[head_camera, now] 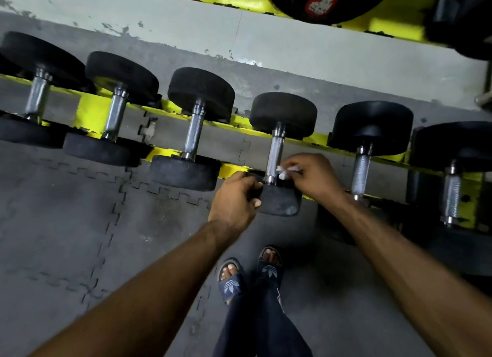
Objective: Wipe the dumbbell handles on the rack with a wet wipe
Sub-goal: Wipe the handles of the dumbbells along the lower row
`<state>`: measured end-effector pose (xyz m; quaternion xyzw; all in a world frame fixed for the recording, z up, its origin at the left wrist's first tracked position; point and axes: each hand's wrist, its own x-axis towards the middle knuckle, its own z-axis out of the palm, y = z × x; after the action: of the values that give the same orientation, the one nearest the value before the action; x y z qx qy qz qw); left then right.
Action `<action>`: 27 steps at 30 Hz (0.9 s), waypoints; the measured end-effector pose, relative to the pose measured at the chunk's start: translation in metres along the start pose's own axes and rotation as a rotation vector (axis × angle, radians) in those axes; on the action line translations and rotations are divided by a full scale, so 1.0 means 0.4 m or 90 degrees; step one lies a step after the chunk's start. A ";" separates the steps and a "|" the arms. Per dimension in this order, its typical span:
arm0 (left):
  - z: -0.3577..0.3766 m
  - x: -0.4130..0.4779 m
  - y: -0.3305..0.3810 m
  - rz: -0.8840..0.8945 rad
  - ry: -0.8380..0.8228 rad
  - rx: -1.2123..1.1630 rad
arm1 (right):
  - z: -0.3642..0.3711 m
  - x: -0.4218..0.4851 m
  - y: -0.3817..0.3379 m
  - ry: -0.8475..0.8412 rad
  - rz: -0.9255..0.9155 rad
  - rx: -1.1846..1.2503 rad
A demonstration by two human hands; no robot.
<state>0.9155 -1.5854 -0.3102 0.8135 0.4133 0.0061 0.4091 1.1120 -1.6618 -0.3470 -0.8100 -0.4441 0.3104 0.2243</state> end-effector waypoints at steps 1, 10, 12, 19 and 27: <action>0.004 -0.011 0.007 -0.010 0.004 -0.002 | 0.004 -0.026 0.016 0.054 0.059 0.092; 0.062 -0.071 0.134 0.042 0.003 -0.077 | -0.045 -0.240 -0.044 0.165 0.376 0.780; 0.079 -0.067 0.171 0.038 -0.039 -0.171 | -0.065 -0.270 -0.040 0.143 0.388 0.899; 0.149 -0.034 0.245 0.006 -0.088 -0.350 | -0.123 -0.312 0.032 0.140 0.414 0.904; 0.275 0.015 0.314 -0.107 0.010 -0.364 | -0.192 -0.296 0.144 0.134 0.255 0.674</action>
<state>1.0413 -1.6946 -0.3011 0.6281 0.4642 0.0949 0.6173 1.1505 -1.7992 -0.2937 -0.6820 -0.0414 0.4446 0.5792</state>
